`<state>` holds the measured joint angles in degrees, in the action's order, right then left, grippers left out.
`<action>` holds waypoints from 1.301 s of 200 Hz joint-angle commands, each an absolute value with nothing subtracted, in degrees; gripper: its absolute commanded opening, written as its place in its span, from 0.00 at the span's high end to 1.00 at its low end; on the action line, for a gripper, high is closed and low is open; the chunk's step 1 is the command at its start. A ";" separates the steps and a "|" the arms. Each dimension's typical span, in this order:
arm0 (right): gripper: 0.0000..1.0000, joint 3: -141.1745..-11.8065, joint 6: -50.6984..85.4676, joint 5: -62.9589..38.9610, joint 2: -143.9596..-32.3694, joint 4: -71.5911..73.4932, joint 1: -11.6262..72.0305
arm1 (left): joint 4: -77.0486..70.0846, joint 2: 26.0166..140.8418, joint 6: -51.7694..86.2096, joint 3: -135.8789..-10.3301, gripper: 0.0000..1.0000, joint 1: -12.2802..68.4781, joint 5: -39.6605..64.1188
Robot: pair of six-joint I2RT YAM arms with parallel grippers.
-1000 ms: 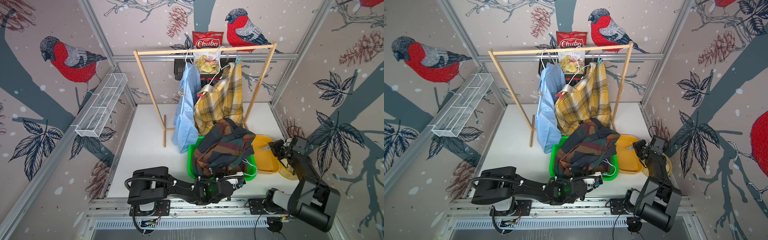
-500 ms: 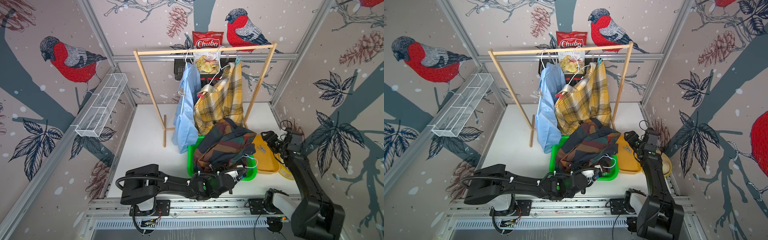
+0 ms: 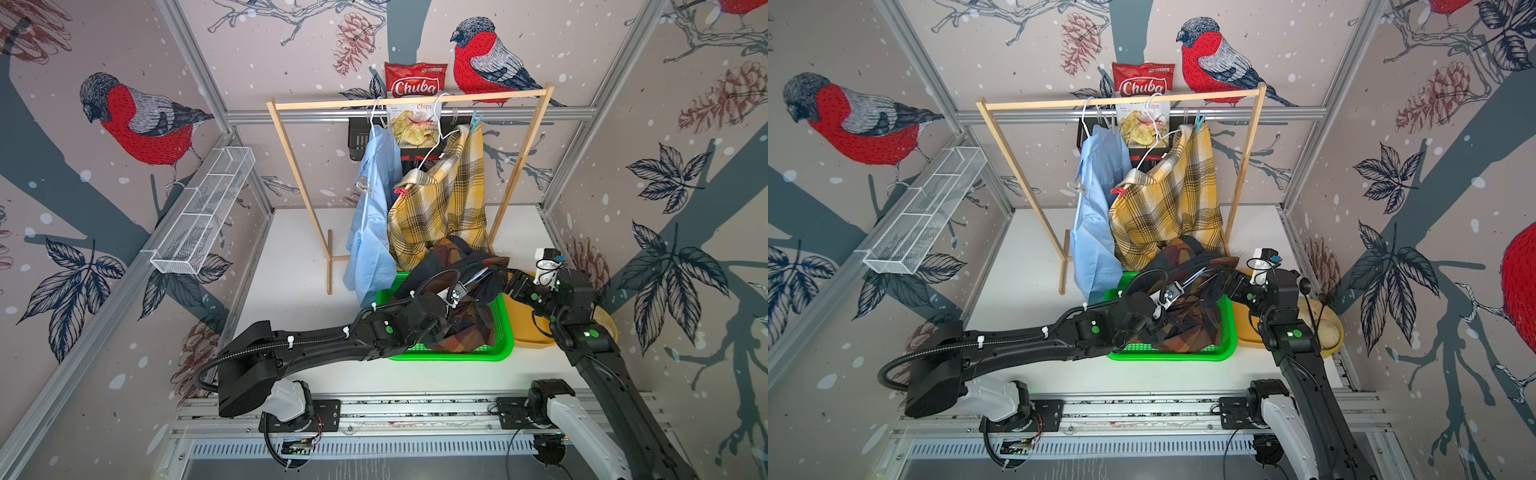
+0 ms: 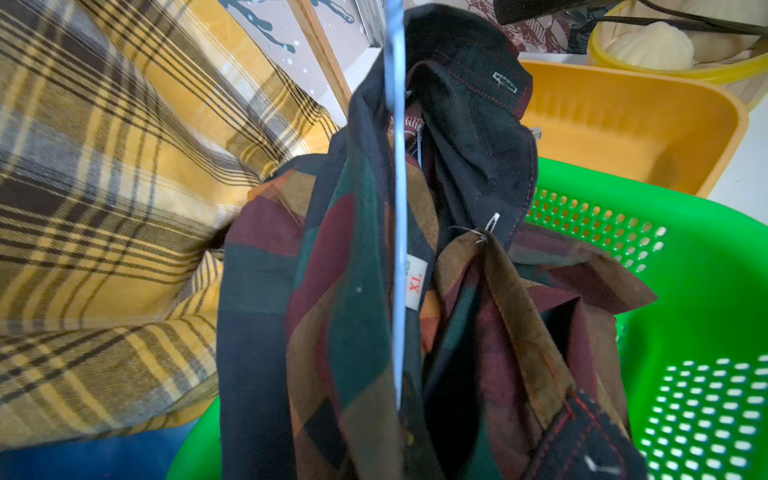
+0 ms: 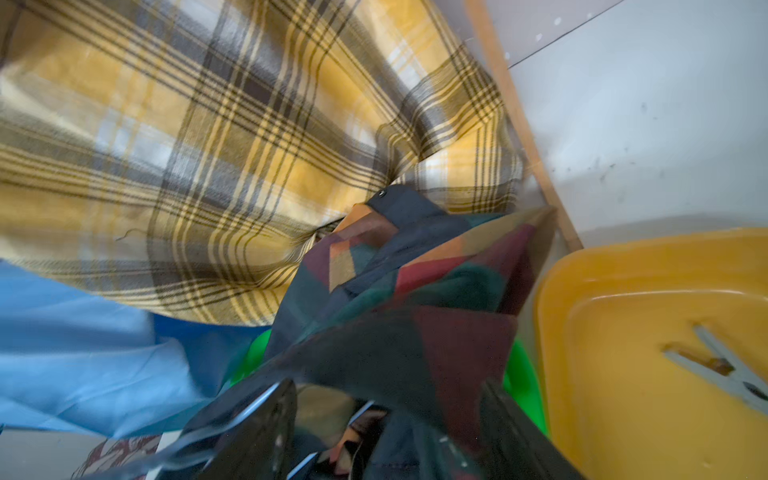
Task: Remove the clothespins securing long-sleeve shirts to the hanger
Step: Remove the clamp from the hanger.
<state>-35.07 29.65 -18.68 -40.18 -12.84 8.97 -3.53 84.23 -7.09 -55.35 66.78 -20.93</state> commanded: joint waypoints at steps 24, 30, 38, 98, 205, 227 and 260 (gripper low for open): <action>0.32 -34.95 27.00 -13.24 -40.08 -5.74 21.05 | -2.08 83.58 -0.09 -56.80 1.00 62.93 -9.46; 0.32 -35.15 26.67 -12.37 -40.62 -5.27 22.67 | -1.97 83.58 0.28 -56.86 1.00 62.41 -8.52; 0.32 -35.33 26.38 -11.19 -41.34 -4.44 24.55 | -1.87 83.58 0.67 -56.87 1.00 61.86 -7.40; 0.42 -37.41 25.57 -1.76 -48.71 1.07 30.84 | -1.52 83.74 0.11 -56.86 1.00 61.61 -5.73; 0.95 -38.52 25.65 -0.39 -53.76 3.33 30.88 | 0.18 84.48 0.33 -58.75 0.95 61.17 -7.51; 1.00 -39.02 25.52 -0.35 -54.47 2.75 30.93 | 0.88 83.88 0.47 -59.38 0.82 61.17 -7.26; 1.00 -39.73 25.41 0.25 -55.08 1.64 30.93 | 2.21 82.83 1.31 -60.27 0.51 61.18 -7.28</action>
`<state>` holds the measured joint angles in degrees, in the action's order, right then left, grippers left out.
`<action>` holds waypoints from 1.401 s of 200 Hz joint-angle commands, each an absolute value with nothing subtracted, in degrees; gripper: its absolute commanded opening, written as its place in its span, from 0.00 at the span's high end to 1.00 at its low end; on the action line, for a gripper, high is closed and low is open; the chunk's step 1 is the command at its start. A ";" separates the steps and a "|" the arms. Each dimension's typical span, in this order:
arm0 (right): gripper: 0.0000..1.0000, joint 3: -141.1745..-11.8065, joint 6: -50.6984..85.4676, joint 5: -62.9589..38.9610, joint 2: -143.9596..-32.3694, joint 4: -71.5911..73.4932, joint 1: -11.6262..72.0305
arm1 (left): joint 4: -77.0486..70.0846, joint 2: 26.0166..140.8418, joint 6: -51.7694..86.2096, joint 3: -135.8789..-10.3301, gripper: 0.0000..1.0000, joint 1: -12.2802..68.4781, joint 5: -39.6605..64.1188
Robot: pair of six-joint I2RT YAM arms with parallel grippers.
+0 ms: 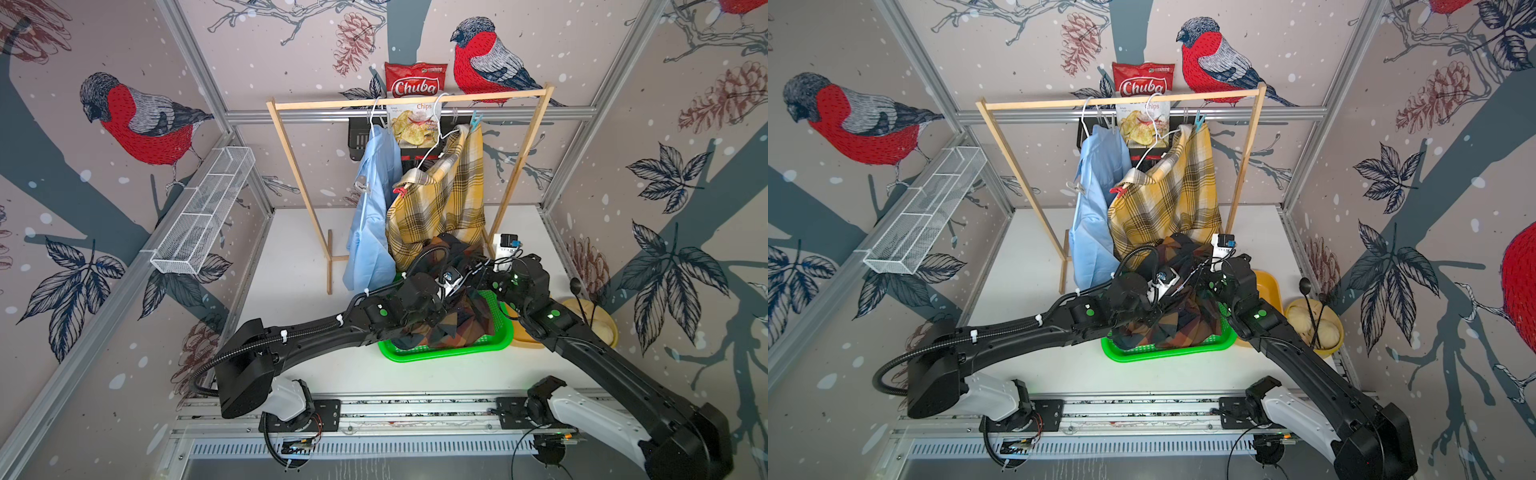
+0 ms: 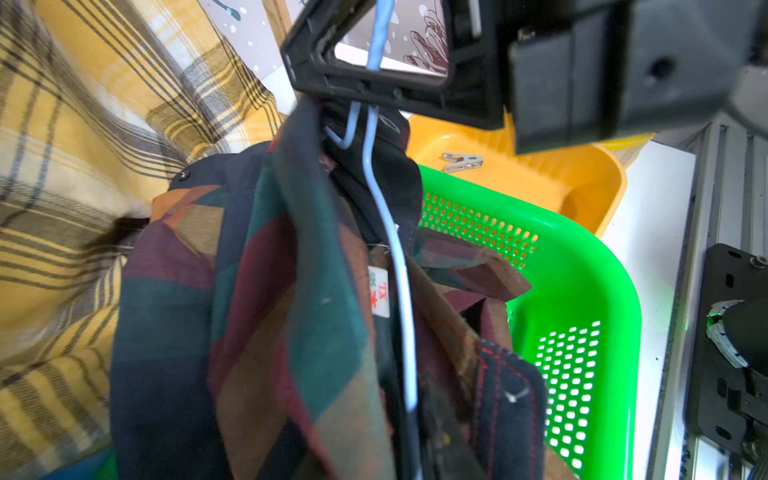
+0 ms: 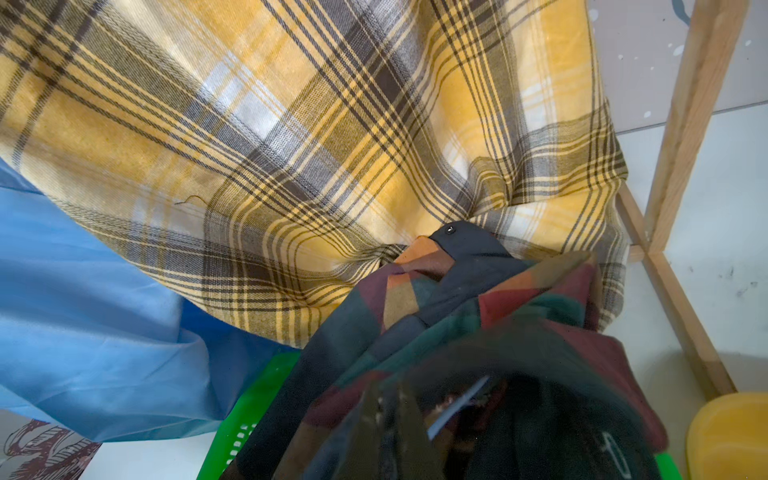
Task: Remove the clothespins securing long-sleeve shirts to the hanger
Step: Remove the clamp from the hanger.
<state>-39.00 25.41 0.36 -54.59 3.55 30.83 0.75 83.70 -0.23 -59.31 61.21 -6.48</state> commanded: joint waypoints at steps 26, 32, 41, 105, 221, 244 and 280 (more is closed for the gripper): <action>1.00 -40.81 25.81 1.29 -56.04 0.03 30.97 | 3.32 80.81 2.98 -60.65 0.35 61.16 -7.18; 1.00 -41.02 25.92 1.63 -56.27 -0.21 31.02 | 3.59 79.80 3.75 -60.48 0.33 61.16 -6.80; 1.00 -41.26 26.30 2.34 -56.72 -0.46 30.99 | 4.01 78.08 5.00 -60.05 0.30 61.17 -5.74; 1.00 -43.14 27.70 4.21 -59.99 -1.92 31.11 | 10.19 62.76 18.34 -53.21 0.19 57.35 5.17; 1.00 -43.94 28.96 6.31 -59.55 -3.32 33.02 | 11.46 64.50 25.73 -49.99 0.29 53.47 14.81; 1.00 -43.73 29.04 6.59 -59.06 -3.38 33.06 | 11.30 64.78 25.91 -49.56 0.35 52.74 16.02; 1.00 -43.33 29.15 6.67 -59.07 -3.10 33.05 | 10.03 63.74 26.80 -48.40 0.47 52.00 18.16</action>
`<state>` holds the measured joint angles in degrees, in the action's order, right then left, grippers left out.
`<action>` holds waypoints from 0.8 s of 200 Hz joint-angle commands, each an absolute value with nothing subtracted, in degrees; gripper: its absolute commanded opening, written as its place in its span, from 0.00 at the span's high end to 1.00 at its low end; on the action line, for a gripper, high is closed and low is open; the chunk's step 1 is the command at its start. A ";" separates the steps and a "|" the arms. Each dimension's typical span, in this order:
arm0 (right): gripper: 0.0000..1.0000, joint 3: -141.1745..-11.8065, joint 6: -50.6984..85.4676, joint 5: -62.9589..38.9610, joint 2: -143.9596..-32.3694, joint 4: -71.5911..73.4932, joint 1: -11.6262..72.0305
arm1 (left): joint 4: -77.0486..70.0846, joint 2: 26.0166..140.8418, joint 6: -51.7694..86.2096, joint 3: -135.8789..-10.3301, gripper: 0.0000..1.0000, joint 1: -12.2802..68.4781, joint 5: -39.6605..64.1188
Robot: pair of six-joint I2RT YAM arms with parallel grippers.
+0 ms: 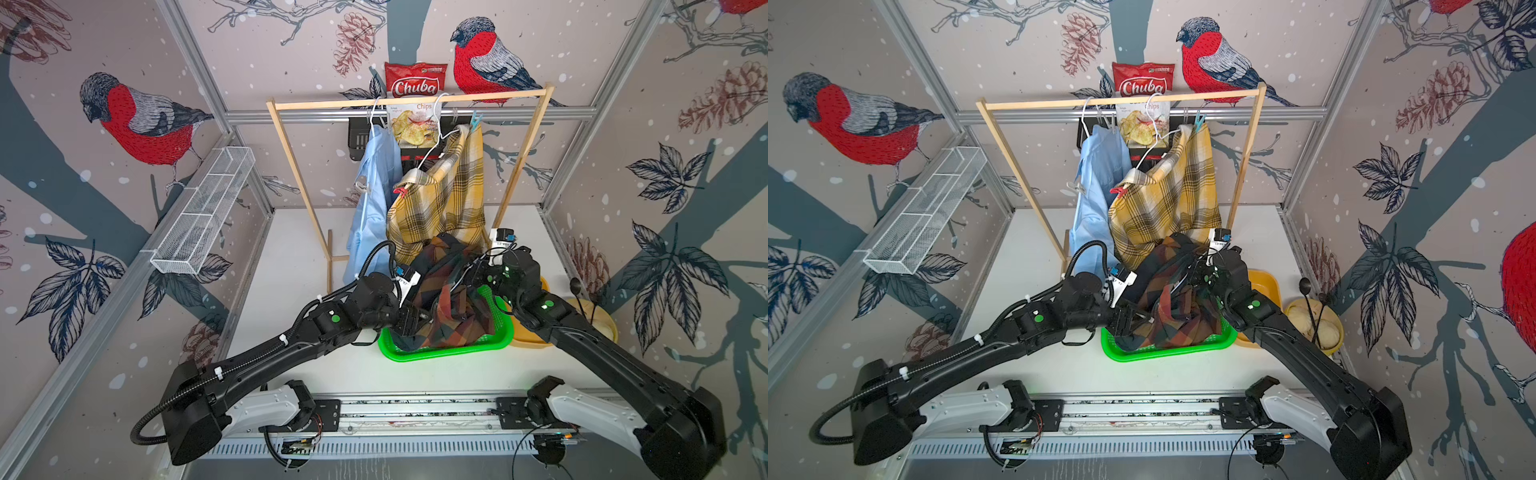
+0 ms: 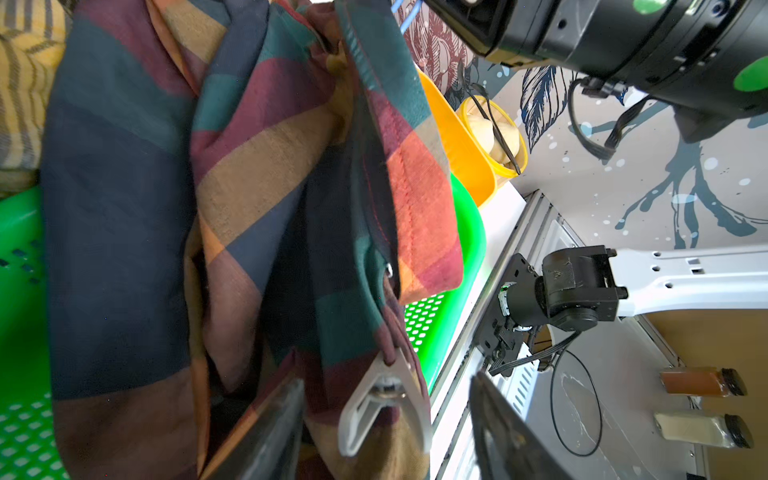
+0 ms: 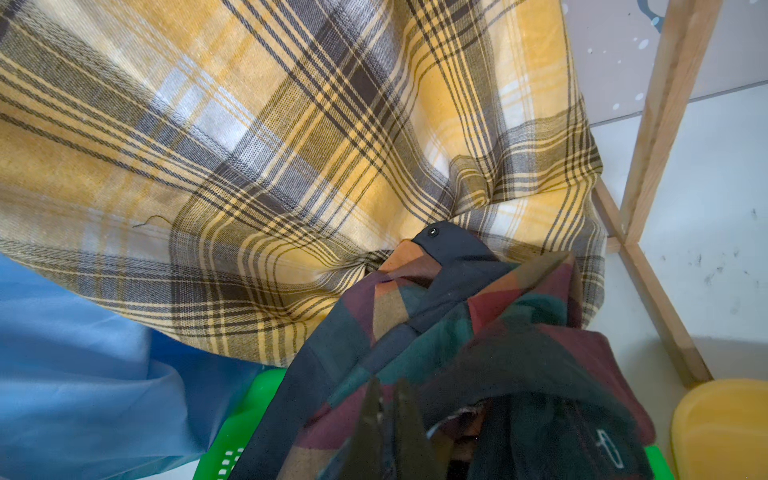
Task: Remove the clothespins securing long-sleeve shirts to the hanger
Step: Remove the clamp from the hanger.
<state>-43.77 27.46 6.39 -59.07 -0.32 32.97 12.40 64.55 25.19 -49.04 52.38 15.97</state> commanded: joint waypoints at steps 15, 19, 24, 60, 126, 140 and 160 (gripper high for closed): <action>1.00 -43.18 29.31 6.81 -59.13 -2.95 33.05 | 10.04 63.80 26.74 -48.42 0.53 51.81 18.38; 1.00 -43.16 29.36 6.82 -59.20 -2.90 33.05 | 10.18 63.88 26.63 -48.43 0.54 51.85 18.37; 1.00 -43.12 29.36 6.85 -59.23 -2.82 33.05 | 10.37 64.03 26.46 -48.50 0.56 51.82 18.22; 1.00 -43.50 29.62 6.59 -59.69 -2.55 33.13 | 10.46 64.44 25.89 -48.37 0.66 51.76 18.24; 1.00 -42.72 30.19 6.17 -58.69 -3.07 33.31 | 10.54 64.07 25.68 -48.23 0.85 51.70 17.80; 1.00 -42.13 30.49 6.02 -57.97 -3.40 33.44 | 10.71 63.95 25.68 -48.27 0.86 51.77 17.41; 0.98 -41.34 30.89 6.10 -56.49 -4.52 33.57 | 11.80 63.81 25.34 -48.79 0.87 51.77 16.35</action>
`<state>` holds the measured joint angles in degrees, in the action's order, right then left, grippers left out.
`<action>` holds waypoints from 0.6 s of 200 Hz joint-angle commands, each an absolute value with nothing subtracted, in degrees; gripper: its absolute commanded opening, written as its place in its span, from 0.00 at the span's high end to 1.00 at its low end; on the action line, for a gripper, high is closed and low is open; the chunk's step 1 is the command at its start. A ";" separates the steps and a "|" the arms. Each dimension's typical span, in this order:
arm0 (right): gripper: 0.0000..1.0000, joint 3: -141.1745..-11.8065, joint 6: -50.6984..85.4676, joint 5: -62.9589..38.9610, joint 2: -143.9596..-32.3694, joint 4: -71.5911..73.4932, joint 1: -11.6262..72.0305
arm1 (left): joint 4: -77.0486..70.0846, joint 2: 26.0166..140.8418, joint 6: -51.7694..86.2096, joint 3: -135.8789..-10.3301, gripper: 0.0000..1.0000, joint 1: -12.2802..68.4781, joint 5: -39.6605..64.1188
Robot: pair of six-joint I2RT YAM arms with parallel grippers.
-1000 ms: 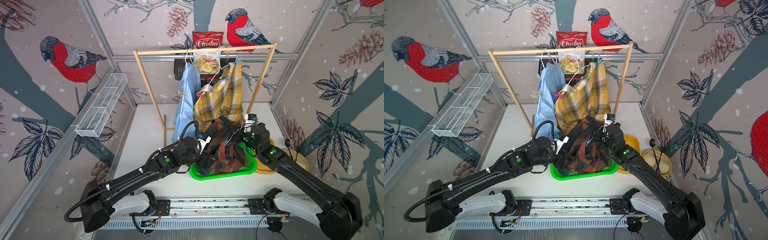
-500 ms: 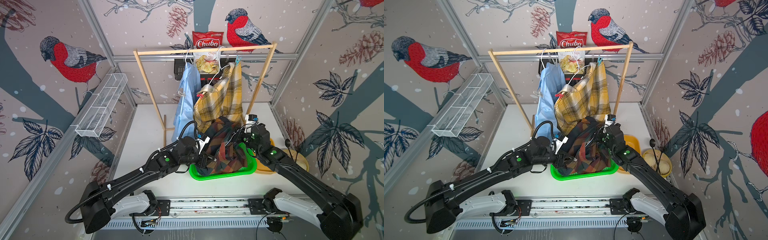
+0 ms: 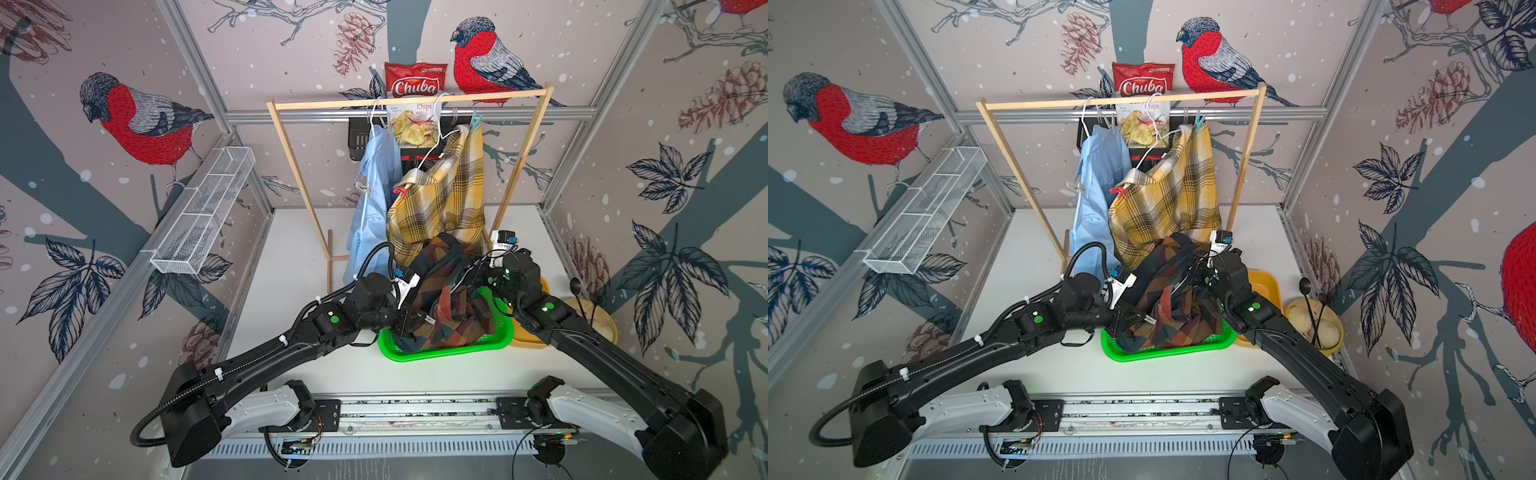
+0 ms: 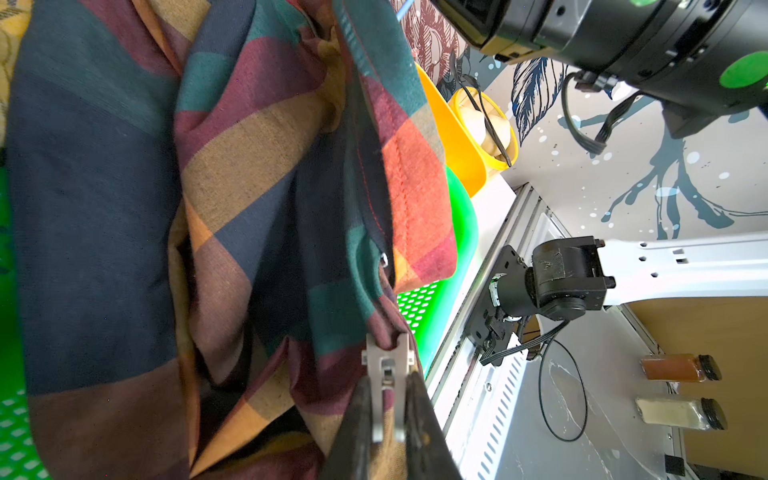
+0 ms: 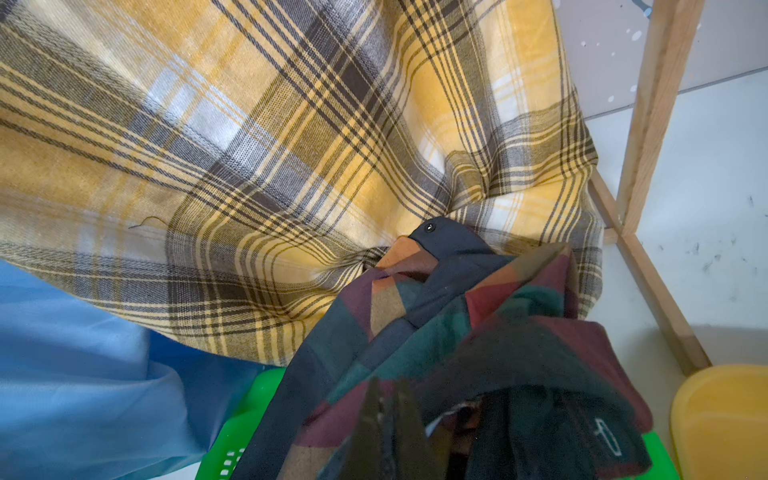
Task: Remove the clothespins securing long-sleeve shirts to the hanger
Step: Remove the clamp from the hanger.
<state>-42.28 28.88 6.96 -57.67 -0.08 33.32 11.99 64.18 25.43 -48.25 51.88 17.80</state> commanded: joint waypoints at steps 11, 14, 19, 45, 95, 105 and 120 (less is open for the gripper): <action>0.95 -40.56 31.17 6.17 -55.29 -4.97 33.57 | 12.70 63.72 24.88 -49.17 0.89 51.77 15.77; 0.93 -40.31 31.21 6.23 -54.89 -5.09 33.57 | 12.93 63.72 24.72 -49.27 0.89 51.77 15.66; 0.91 -39.94 31.33 6.24 -54.35 -5.31 33.57 | 13.25 63.64 24.53 -49.47 0.89 51.77 15.49; 0.66 -38.33 32.34 6.53 -51.77 -7.01 33.57 | 13.86 62.55 24.16 -49.74 0.89 51.70 13.62; 0.01 -36.13 35.93 8.03 -45.01 -11.95 33.57 | 14.59 61.83 22.78 -50.40 0.89 51.73 10.53; 0.00 -35.93 36.57 7.74 -43.11 -13.02 33.57 | 14.54 61.96 22.62 -50.44 0.89 51.67 10.22; 0.00 -36.03 37.66 6.63 -39.98 -15.22 33.59 | 14.33 62.06 22.56 -50.62 0.89 51.49 9.93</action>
